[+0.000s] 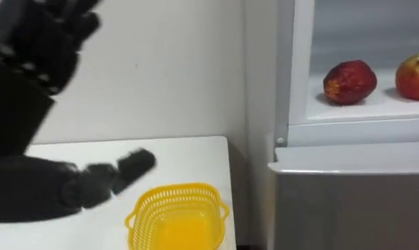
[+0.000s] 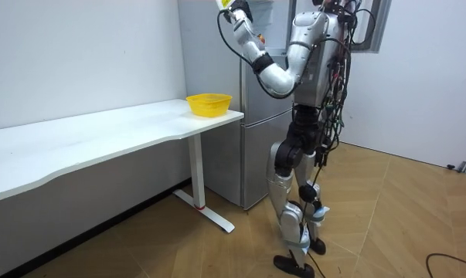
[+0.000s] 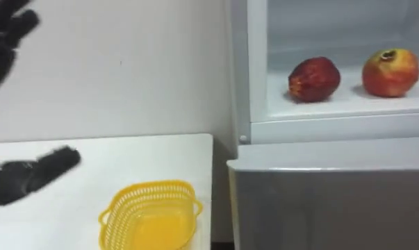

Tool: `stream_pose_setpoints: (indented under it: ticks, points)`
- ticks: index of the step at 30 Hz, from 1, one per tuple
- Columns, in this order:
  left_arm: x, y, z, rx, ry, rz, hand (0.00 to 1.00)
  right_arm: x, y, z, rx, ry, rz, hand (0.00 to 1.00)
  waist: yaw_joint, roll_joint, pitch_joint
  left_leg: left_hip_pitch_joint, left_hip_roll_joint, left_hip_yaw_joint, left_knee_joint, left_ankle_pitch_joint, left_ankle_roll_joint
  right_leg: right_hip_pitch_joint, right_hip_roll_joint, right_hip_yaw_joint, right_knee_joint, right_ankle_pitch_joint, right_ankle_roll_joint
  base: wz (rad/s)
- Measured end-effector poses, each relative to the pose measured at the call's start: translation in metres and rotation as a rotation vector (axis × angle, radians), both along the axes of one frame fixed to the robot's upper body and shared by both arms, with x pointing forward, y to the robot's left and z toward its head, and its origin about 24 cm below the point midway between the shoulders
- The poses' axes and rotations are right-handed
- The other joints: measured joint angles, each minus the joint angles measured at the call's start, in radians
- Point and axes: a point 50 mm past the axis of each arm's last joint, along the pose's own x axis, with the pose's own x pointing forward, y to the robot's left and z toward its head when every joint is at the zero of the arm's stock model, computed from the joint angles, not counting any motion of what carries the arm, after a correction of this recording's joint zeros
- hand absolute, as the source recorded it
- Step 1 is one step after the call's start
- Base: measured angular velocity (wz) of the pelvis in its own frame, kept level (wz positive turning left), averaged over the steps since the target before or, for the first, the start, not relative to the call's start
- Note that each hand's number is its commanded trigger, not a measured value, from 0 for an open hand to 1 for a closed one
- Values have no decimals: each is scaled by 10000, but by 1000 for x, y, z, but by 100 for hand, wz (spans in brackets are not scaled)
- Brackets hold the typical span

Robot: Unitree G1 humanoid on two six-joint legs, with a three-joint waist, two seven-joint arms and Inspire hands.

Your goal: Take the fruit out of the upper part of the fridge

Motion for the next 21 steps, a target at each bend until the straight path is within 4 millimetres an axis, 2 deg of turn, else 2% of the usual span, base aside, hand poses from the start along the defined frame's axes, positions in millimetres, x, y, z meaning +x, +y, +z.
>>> stream_pose_setpoints:
  ticks: [1,2,3,7,8,9,10,11,13,14,15,16,18,19,21]
  points:
    - [-1,3,-4,-161,163,339,0,-1,0,0,3,5,5,0,45,23,-24,28,1,-15,1,0,0,45,2,-21,-5,-1,1,9]
    - [-4,9,-12,-368,530,1073,0,-3,1,0,-10,19,-16,0,67,-32,-1,62,-5,-87,3,0,0,124,-6,-121,-14,-3,3,18]
    - [-6,14,-19,-494,875,1754,0,-3,2,0,-35,20,-44,0,95,-7,-38,55,-15,-201,8,0,1,140,-16,-220,-8,-6,2,22]
    - [-9,36,-44,-1117,1950,3665,0,-5,3,0,-111,9,-49,0,209,-12,2,21,-105,-517,24,2,6,249,-69,-491,0,-88,32,21]
    - [-11,48,-57,-1555,2558,4354,0,-7,2,0,-151,46,-57,0,212,-126,21,39,-146,-583,4,-1,12,291,-78,-488,31,-154,64,13]
    - [-14,61,-76,-2110,3318,5154,0,-8,1,1,-191,65,-134,0,155,18,-25,44,-167,-690,13,-5,17,344,-85,-511,48,-185,59,18]
    - [-17,73,-97,-2644,4180,5930,0,-9,0,1,-221,49,-264,0,129,3,1,16,-178,-772,8,-7,20,361,-93,-534,55,-188,62,17]
    - [-21,78,-107,-2896,4595,6328,0,-9,-1,1,-248,28,-358,0,148,34,-1,8,-178,-784,7,-8,20,351,-88,-534,56,-188,62,7]
    - [-42,98,-153,-4232,6232,7918,0,-8,-2,1,-393,34,-497,0,191,62,8,21,-176,-784,-10,-3,11,344,-75,-538,41,-199,46,-5]
    - [-48,102,-164,-4488,6679,8330,0,-8,-3,1,-399,44,-502,0,193,69,9,41,-175,-785,-9,-2,10,362,-72,-535,44,-214,39,0]
    - [-61,109,-189,-5163,7550,9063,0,-9,-3,2,-411,35,-506,0,255,57,5,47,-177,-795,-10,-1,8,365,-87,-613,53,-247,20,0]
    - [-75,113,-213,-5939,8393,9794,0,-10,-3,2,-445,10,-506,0,330,37,5,20,-181,-799,-11,-1,6,329,-98,-750,49,-261,4,-3]
    - [-94,112,-243,-7143,9398,10673,0,-11,-3,2,-467,35,-509,0,434,13,-20,28,-181,-805,-11,-1,4,316,-94,-744,33,-263,0,0]
    - [-100,112,-253,-7530,9723,10893,0,-11,-3,2,-470,56,-513,0,461,-72,5,25,-184,-827,-10,1,1,321,-95,-754,23,-263,0,10]
    - [-125,110,-284,-8549,11002,11909,0,-12,-3,2,-421,95,-493,0,446,-185,17,30,-191,-955,2,11,-14,385,-90,-767,32,-263,-1,15]
